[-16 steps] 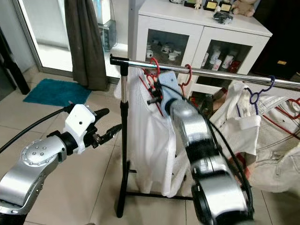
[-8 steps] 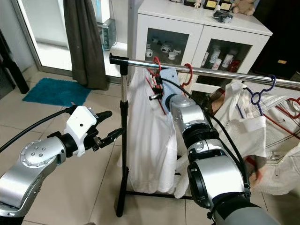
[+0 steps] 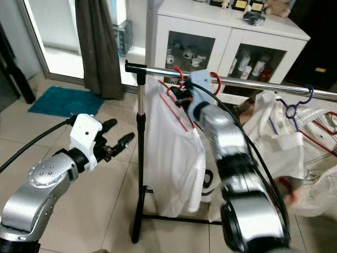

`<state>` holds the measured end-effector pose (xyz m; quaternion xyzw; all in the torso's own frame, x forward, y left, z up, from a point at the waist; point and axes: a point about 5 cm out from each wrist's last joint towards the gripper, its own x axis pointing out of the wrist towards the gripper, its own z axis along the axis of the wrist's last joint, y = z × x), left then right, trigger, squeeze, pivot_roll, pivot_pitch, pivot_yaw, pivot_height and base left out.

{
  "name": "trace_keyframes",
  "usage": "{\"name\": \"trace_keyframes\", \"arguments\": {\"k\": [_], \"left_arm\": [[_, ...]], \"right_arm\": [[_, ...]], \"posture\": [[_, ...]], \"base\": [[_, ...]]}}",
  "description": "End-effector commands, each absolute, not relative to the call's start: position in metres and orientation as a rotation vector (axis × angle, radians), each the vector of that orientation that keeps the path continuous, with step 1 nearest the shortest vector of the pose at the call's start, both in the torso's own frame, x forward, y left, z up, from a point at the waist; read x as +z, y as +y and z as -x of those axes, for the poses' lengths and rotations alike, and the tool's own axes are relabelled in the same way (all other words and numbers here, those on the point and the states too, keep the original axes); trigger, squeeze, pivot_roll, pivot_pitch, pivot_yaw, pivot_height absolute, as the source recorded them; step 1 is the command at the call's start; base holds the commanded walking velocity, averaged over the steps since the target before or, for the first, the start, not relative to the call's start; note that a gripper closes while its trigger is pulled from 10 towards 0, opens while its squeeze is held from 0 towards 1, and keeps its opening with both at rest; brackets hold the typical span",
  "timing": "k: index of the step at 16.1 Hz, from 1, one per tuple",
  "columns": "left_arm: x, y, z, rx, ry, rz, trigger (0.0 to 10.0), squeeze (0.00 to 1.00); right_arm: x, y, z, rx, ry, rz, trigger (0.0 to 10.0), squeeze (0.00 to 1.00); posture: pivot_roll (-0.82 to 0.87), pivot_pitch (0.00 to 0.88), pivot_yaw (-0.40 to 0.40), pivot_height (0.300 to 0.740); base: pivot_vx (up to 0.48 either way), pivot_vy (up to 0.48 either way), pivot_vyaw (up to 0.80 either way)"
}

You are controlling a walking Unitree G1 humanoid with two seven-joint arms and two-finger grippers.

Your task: Hang hanger

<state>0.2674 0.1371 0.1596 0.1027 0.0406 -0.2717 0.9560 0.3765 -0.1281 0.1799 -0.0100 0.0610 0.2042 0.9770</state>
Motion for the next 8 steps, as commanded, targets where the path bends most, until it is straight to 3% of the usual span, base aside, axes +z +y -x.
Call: {"name": "trace_keyframes", "arguments": {"k": [1,5,8], "left_arm": [[0.163,0.137,-0.269,-0.523,0.060,-0.196,10.0,0.00],[0.162,0.143,-0.272,-0.420,0.042,-0.188,10.0,0.00],[0.164,0.145,-0.272,-0.403,0.038,-0.206,10.0,0.00]], "right_arm": [[0.192,-0.133,-0.366,0.441,0.059,0.002,10.0,1.00],[0.189,-0.125,-0.327,0.507,-0.030,-0.101,10.0,1.00],[0.183,-0.107,-0.317,0.526,-0.017,-0.118,10.0,1.00]], "posture": [[-0.06,0.000,-0.056,0.740],[-0.07,0.000,-0.052,0.740],[-0.06,0.000,-0.058,0.740]], "base": [[0.000,0.000,0.00],[0.000,-0.073,0.00],[0.000,-0.369,0.80]]}}
